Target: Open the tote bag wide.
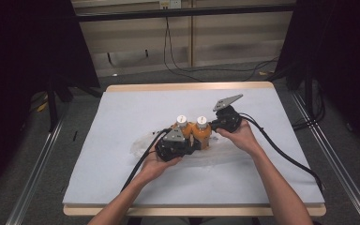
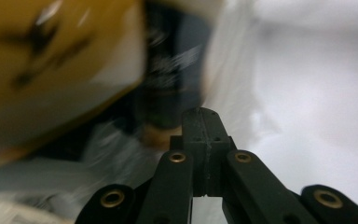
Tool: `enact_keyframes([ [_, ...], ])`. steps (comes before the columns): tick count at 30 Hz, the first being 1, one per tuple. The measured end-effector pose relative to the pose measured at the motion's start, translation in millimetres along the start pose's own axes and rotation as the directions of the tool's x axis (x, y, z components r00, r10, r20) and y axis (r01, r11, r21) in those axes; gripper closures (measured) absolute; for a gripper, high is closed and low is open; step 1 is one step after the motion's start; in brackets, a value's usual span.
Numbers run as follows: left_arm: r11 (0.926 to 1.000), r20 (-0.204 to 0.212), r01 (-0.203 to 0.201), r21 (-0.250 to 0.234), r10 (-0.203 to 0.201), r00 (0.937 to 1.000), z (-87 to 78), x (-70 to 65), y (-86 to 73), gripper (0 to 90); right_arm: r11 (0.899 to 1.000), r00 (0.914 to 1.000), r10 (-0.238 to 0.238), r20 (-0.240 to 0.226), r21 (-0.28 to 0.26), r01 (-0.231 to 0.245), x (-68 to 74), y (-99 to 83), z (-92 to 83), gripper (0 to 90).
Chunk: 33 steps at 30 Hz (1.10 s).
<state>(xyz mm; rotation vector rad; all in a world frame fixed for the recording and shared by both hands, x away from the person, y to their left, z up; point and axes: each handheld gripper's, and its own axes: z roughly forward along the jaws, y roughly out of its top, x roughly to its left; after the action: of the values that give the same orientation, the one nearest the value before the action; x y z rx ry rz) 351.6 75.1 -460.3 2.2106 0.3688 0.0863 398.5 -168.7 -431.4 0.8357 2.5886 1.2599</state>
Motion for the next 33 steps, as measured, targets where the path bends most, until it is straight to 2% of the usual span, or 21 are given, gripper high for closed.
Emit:
enact_keyframes([
  [4, 0.9999, -0.001, -0.011, 0.008, 0.011, 0.9999, 1.9, -1.2, -3.3, 90.0, 1.0, 0.9998, 0.018, -0.008, 0.016, -0.018, -3.7, -5.6, 11.2, 90.0],
  [7, 0.9995, -0.016, -0.02, 0.024, 0.021, 0.9997, 4.3, -3.1, -4.7, 90.0, 0.999, 0.9996, 0.025, -0.014, 0.029, -0.025, -7.5, -8.5, 18.9, 90.0],
  [9, 0.9981, -0.031, -0.041, 0.045, 0.043, 0.9986, 7.9, -6.5, -6.9, 90.0, 0.998, 0.9989, 0.043, -0.02, 0.04, -0.042, -10.9, -11.6, 26.0, 90.0],
  [12, 0.9979, -0.035, -0.046, 0.045, 0.047, 0.9983, 9.7, -8.2, -7.4, 90.0, 0.998, 0.9984, 0.052, -0.021, 0.049, -0.051, -13.0, -14.1, 30.3, 90.0],
  [15, 0.9955, -0.041, -0.067, 0.067, 0.069, 0.9967, 10.4, -10.5, -10.6, 90.0, 0.995, 0.9972, 0.067, -0.031, 0.082, -0.065, -15.5, -20.0, 40.2, 90.0],
  [16, 0.9934, -0.046, -0.073, 0.088, 0.077, 0.996, 10.0, -11.5, -11.0, 90.0, 0.994, 0.997, 0.071, -0.031, 0.085, -0.069, -15.9, -21.1, 41.9, 90.0],
  [19, 0.9908, -0.03, -0.092, 0.1, 0.096, 0.995, 13.5, -13.1, -15.2, 90.0, 0.993, 0.9964, 0.08, -0.028, 0.089, -0.078, -18.4, -24.3, 47.6, 90.0],
  [25, 0.9911, -0.011, -0.084, 0.104, 0.085, 0.9963, 14.2, -14.0, -17.6, 90.0, 0.992, 0.9957, 0.09, -0.022, 0.091, -0.087, -19.8, -25.7, 51.1, 90.0],
  [27, 0.994, 0.013, -0.068, 0.086, 0.067, 0.9976, 15.0, -14.1, -18.8, 90.0, 0.993, 0.9968, 0.079, -0.012, 0.093, -0.077, -18.9, -25.2, 51.5, 90.0],
  [30, 0.9899, 0.017, -0.083, 0.114, 0.082, 0.9965, 13.3, -16.1, -18.0, 90.0, 0.994, 0.9972, 0.074, 0.01, 0.084, -0.074, -17.1, -25.3, 52.2, 90.0],
  [32, 0.9923, 0.022, -0.076, 0.098, 0.074, 0.997, 14.5, -18.0, -18.7, 90.0, 0.994, 0.9972, 0.073, 0.02, 0.077, -0.074, -17.3, -25.3, 52.8, 90.0],
  [33, 0.9914, 0.022, -0.078, 0.105, 0.076, 0.9969, 14.1, -18.4, -18.5, 90.0, 0.994, 0.997, 0.074, 0.023, 0.076, -0.076, -17.7, -24.8, 53.2, 90.0],
])
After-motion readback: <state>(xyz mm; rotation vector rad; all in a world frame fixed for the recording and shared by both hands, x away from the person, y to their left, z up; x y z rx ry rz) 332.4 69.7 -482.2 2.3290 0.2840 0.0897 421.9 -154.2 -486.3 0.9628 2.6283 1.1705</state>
